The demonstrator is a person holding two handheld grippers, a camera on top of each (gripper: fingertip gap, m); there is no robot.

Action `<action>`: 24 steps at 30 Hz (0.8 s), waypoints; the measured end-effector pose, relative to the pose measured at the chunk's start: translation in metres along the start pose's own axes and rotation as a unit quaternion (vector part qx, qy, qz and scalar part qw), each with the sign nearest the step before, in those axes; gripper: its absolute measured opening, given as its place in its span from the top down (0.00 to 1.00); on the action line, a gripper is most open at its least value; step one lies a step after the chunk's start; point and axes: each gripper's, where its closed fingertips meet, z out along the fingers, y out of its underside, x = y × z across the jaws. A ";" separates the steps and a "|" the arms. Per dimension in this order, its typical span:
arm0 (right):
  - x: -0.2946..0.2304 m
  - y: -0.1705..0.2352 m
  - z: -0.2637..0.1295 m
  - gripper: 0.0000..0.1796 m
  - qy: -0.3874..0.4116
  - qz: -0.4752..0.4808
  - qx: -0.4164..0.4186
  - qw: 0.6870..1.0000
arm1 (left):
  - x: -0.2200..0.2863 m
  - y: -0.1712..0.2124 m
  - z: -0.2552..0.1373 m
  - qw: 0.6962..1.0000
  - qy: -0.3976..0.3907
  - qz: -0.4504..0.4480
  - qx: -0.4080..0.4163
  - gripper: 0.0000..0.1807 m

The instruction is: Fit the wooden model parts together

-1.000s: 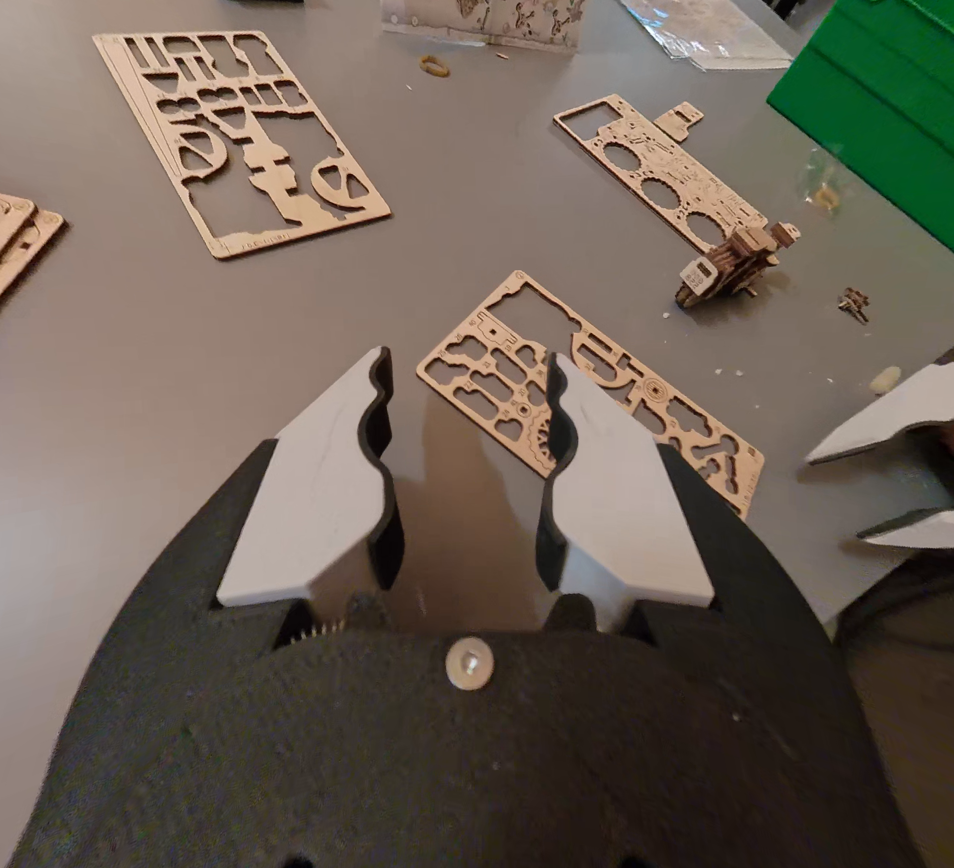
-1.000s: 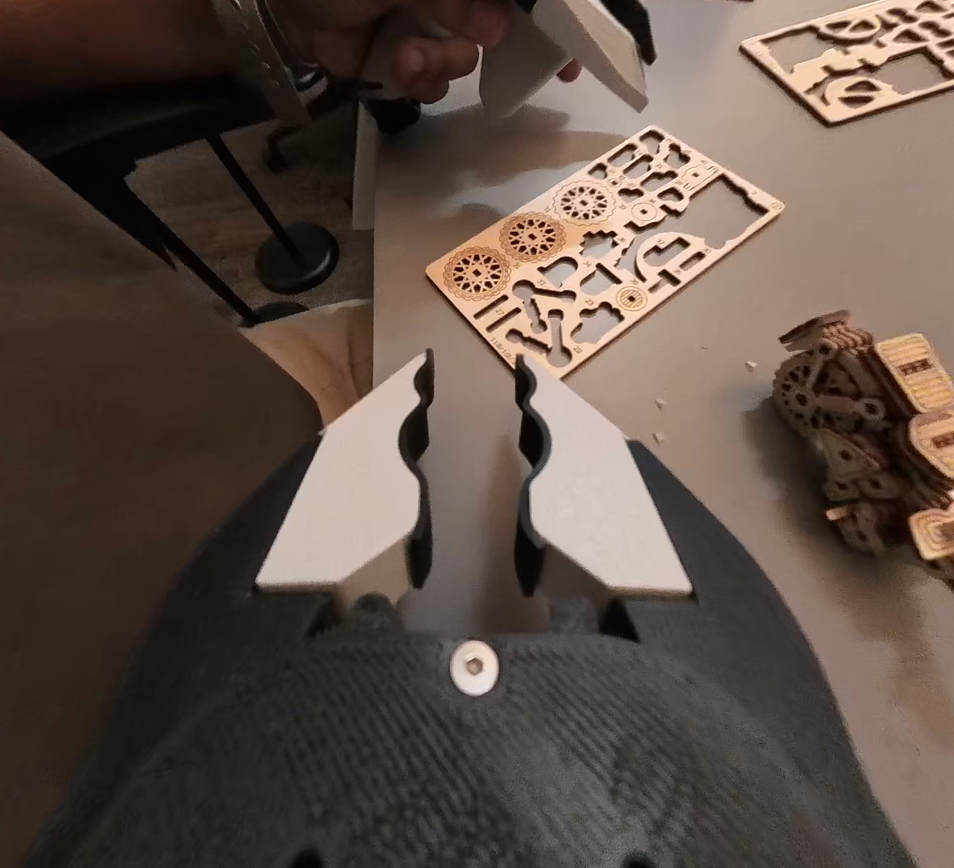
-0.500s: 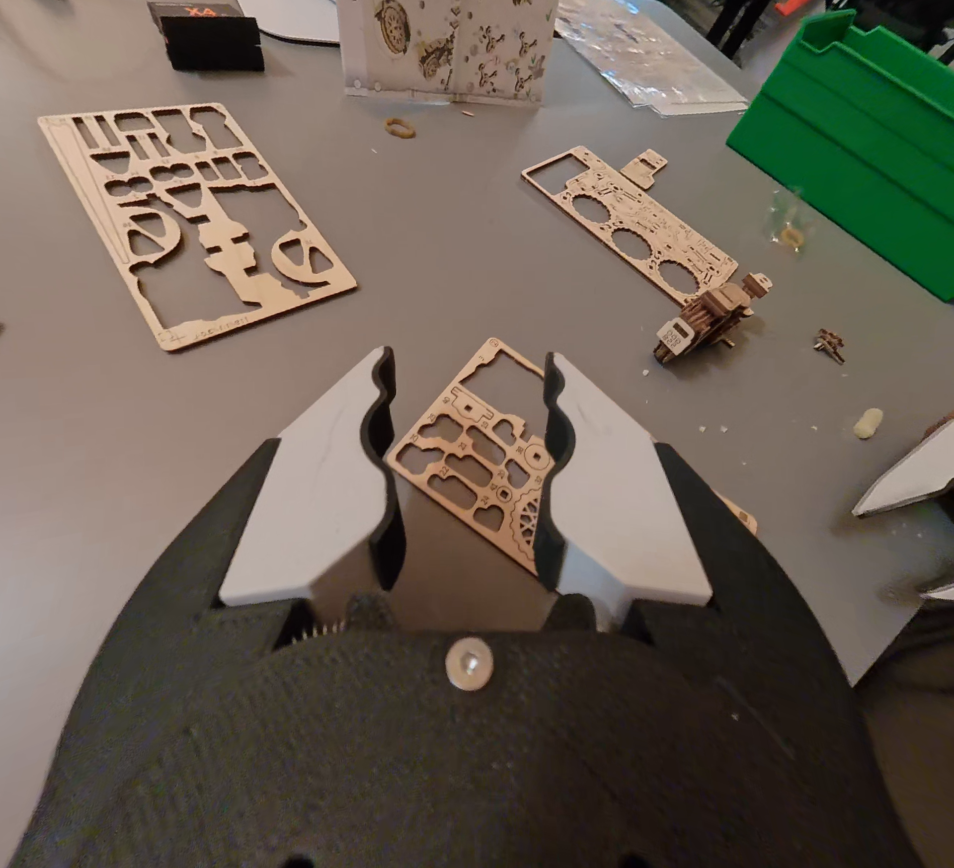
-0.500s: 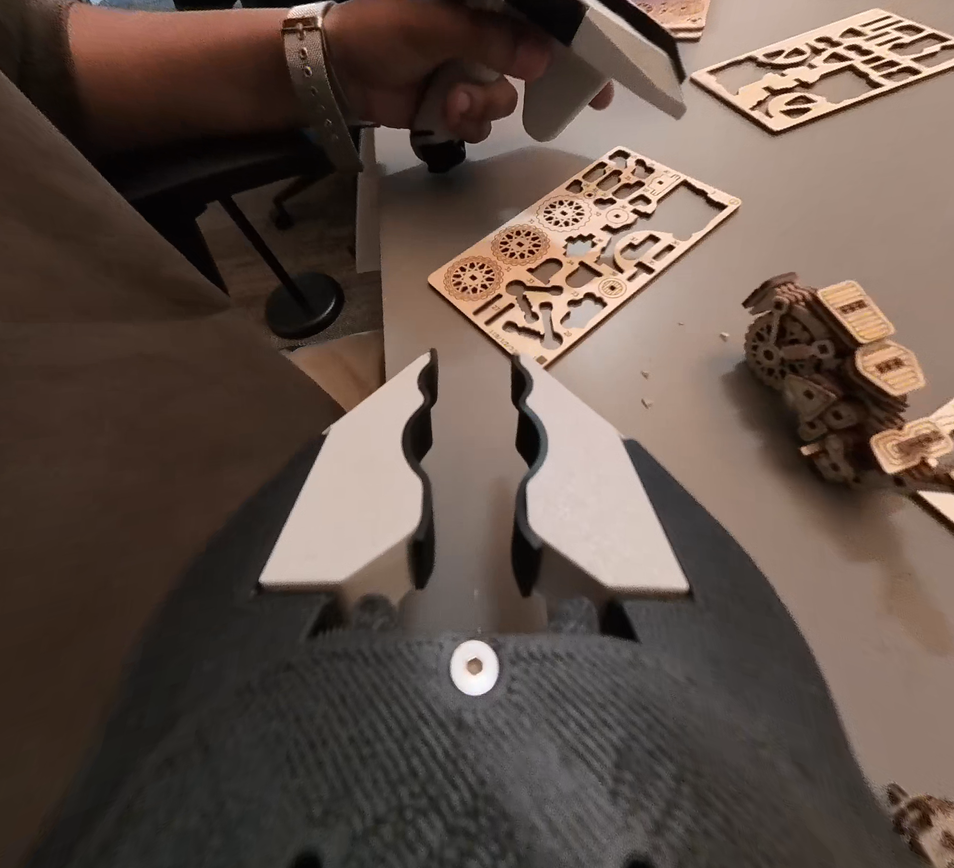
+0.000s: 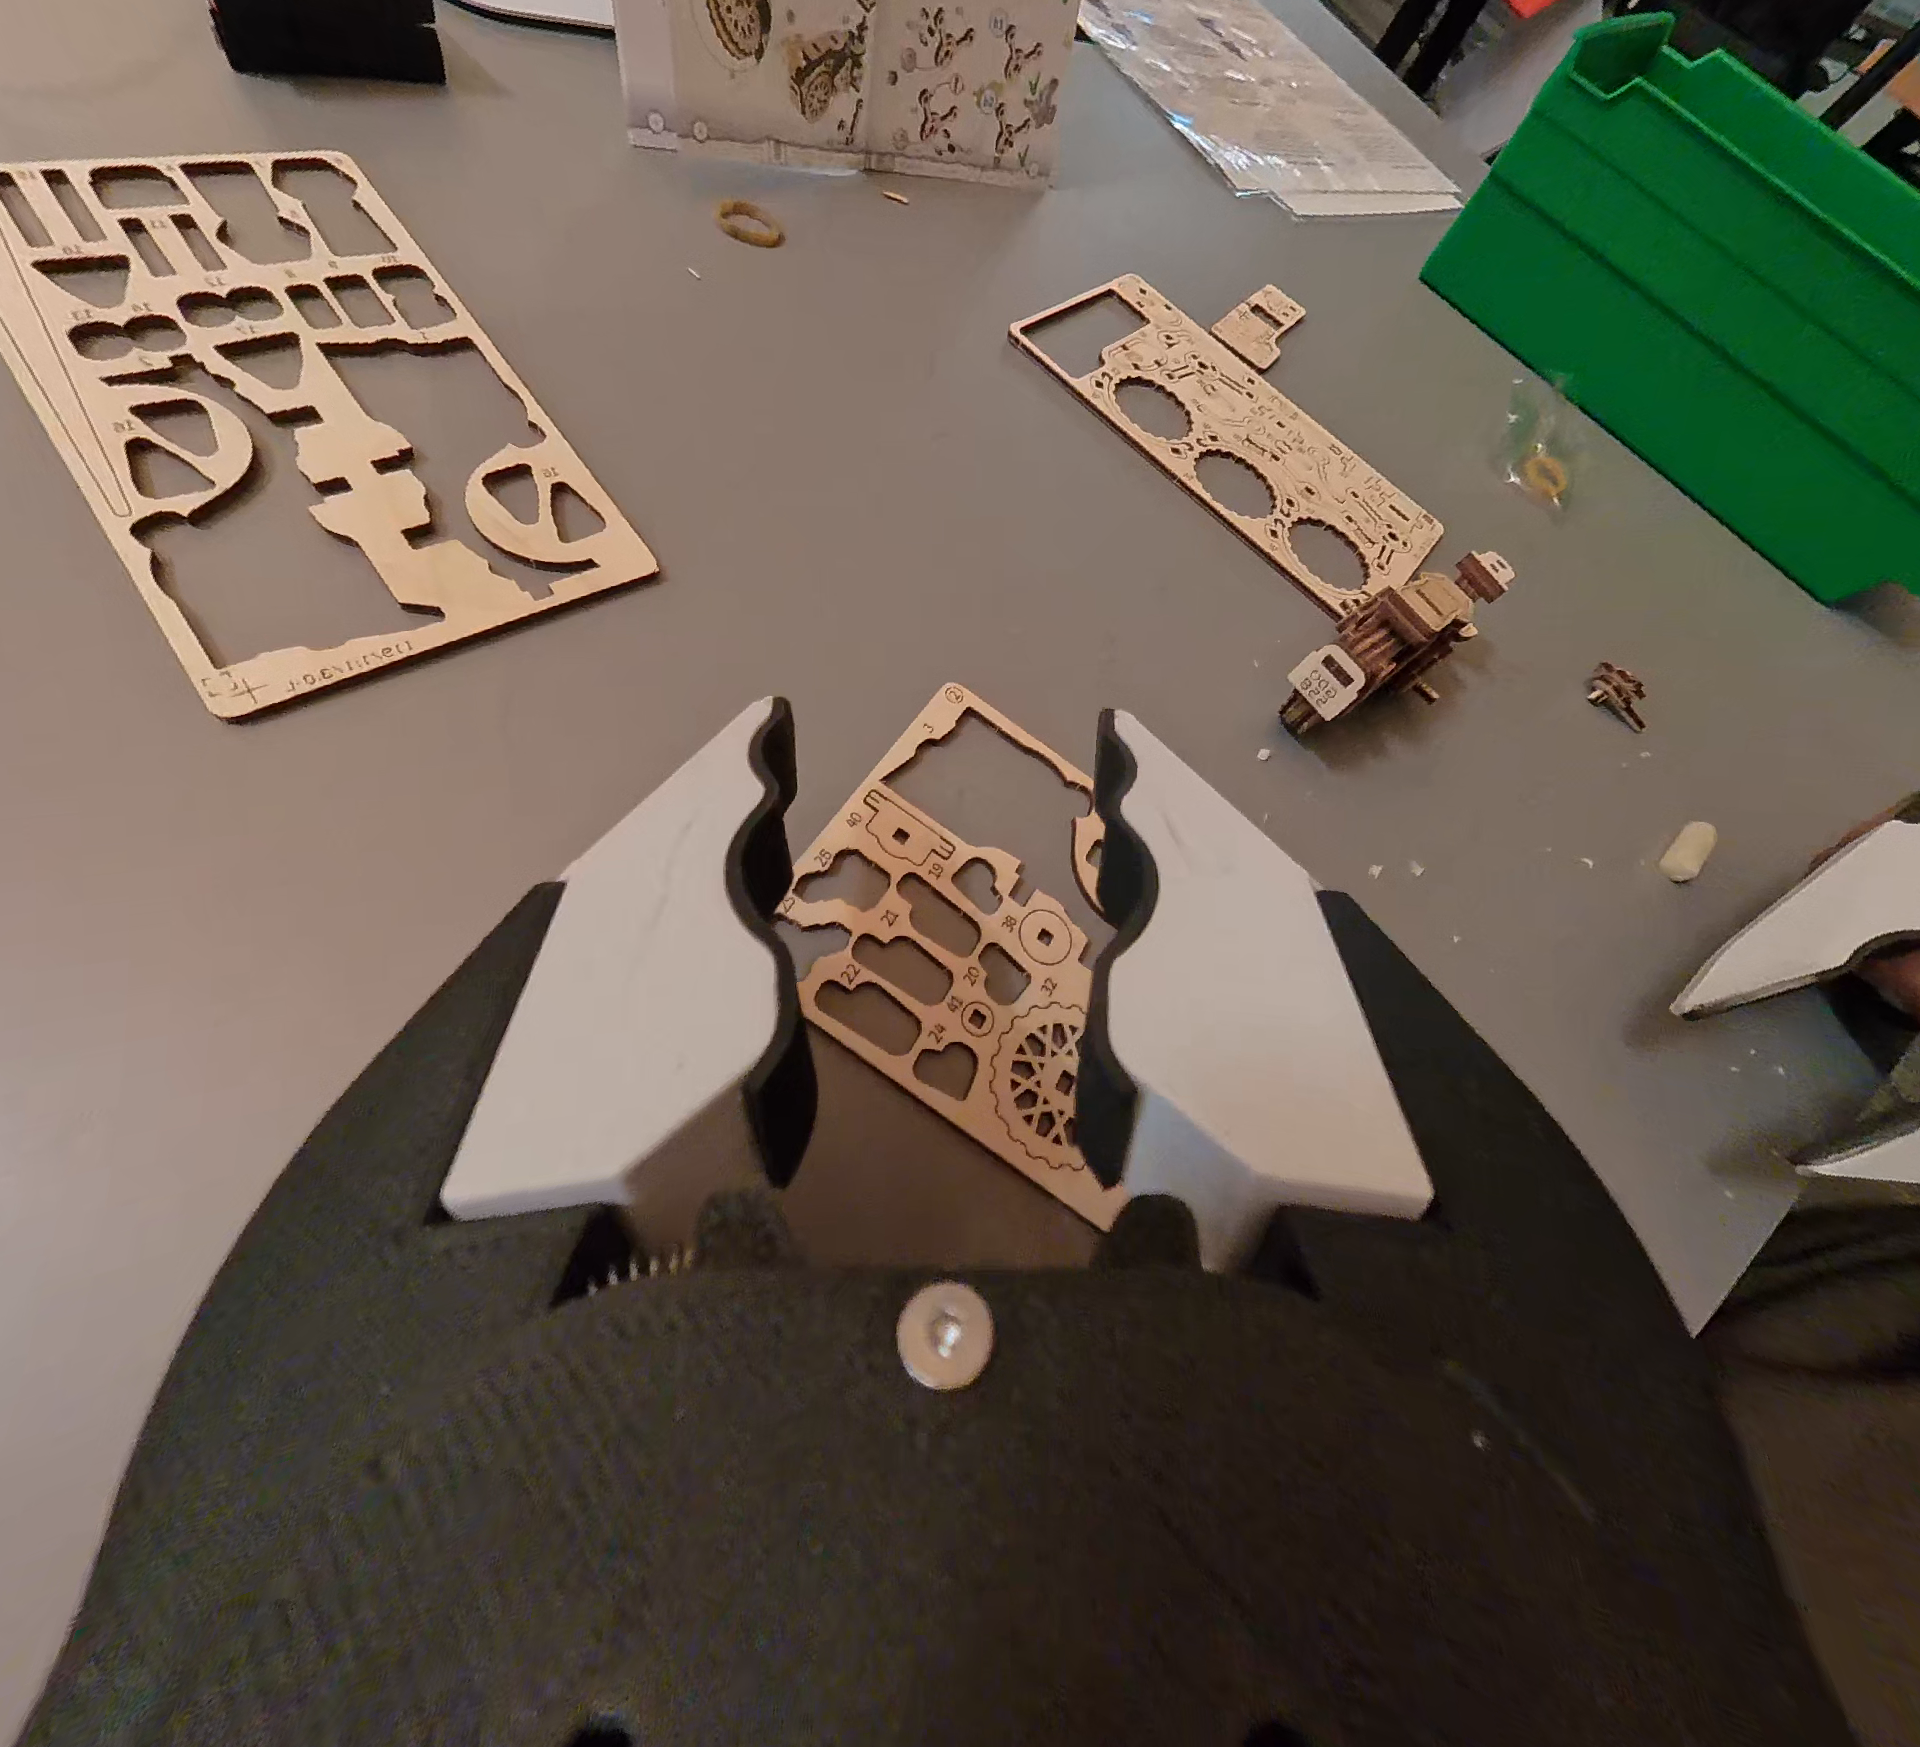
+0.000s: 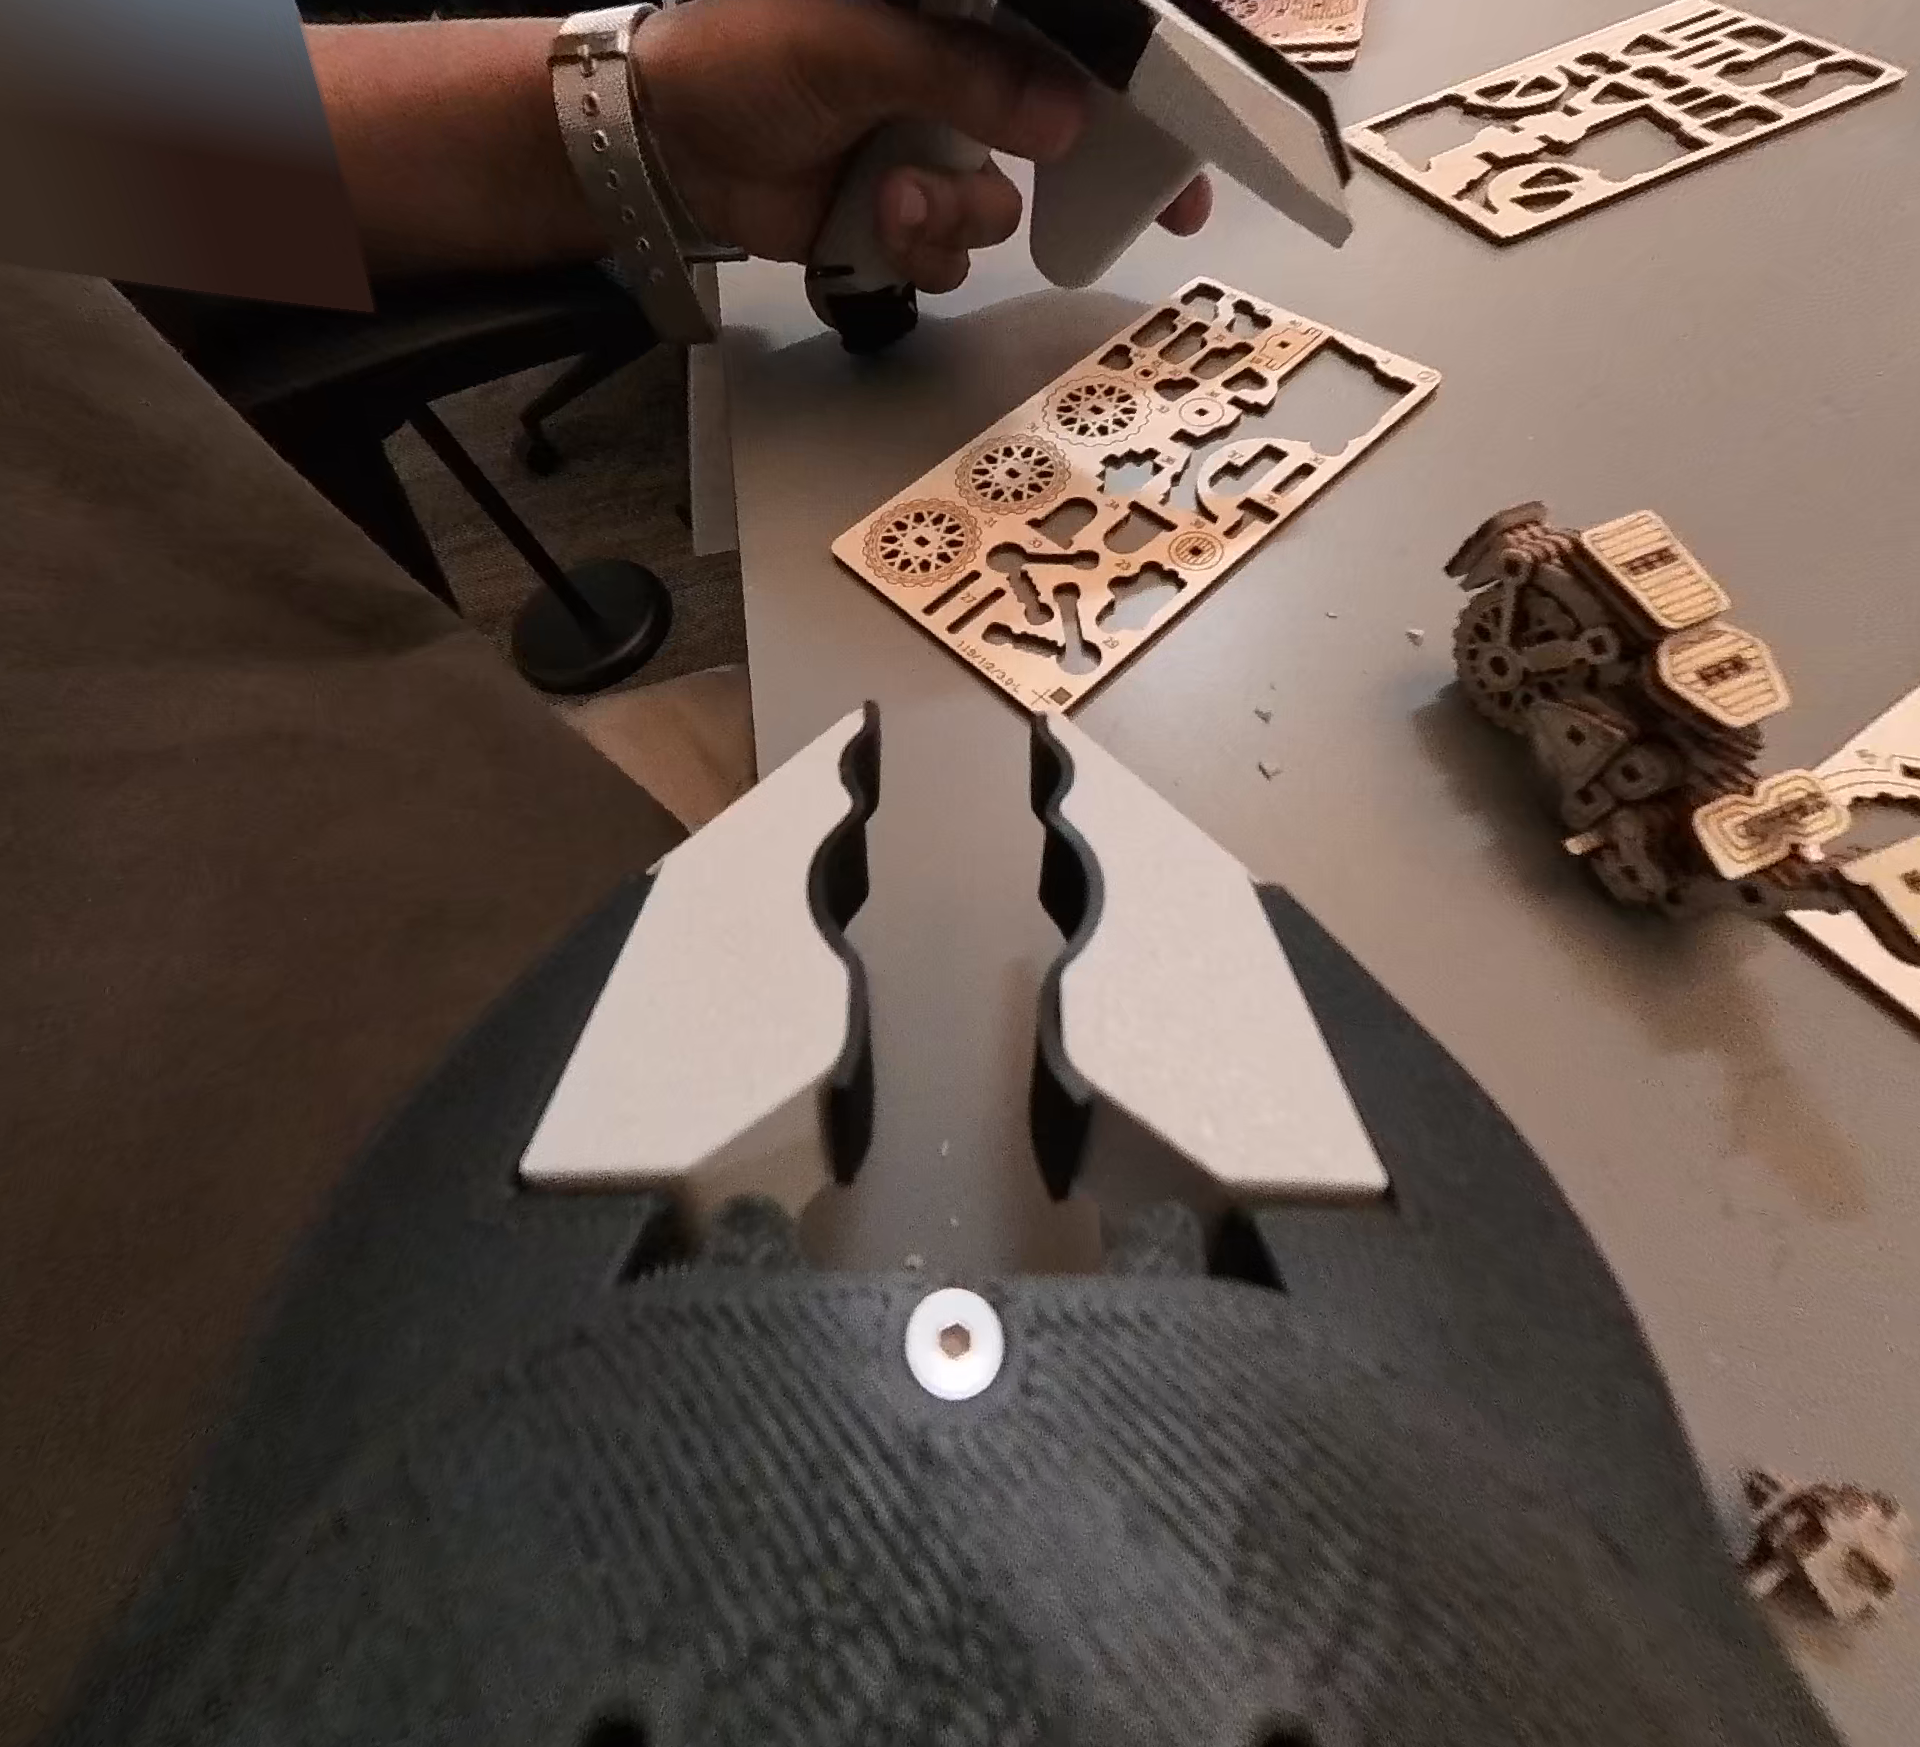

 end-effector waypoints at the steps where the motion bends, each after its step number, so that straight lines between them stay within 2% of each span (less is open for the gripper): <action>1: 0.000 0.000 0.000 0.85 -0.001 0.000 -0.001 1.000 | 0.000 0.000 -0.001 1.000 -0.001 -0.001 0.000 0.69; 24: -0.003 0.000 0.009 0.84 -0.015 -0.011 -0.013 1.000 | -0.005 0.007 -0.010 1.000 -0.006 -0.007 -0.004 0.69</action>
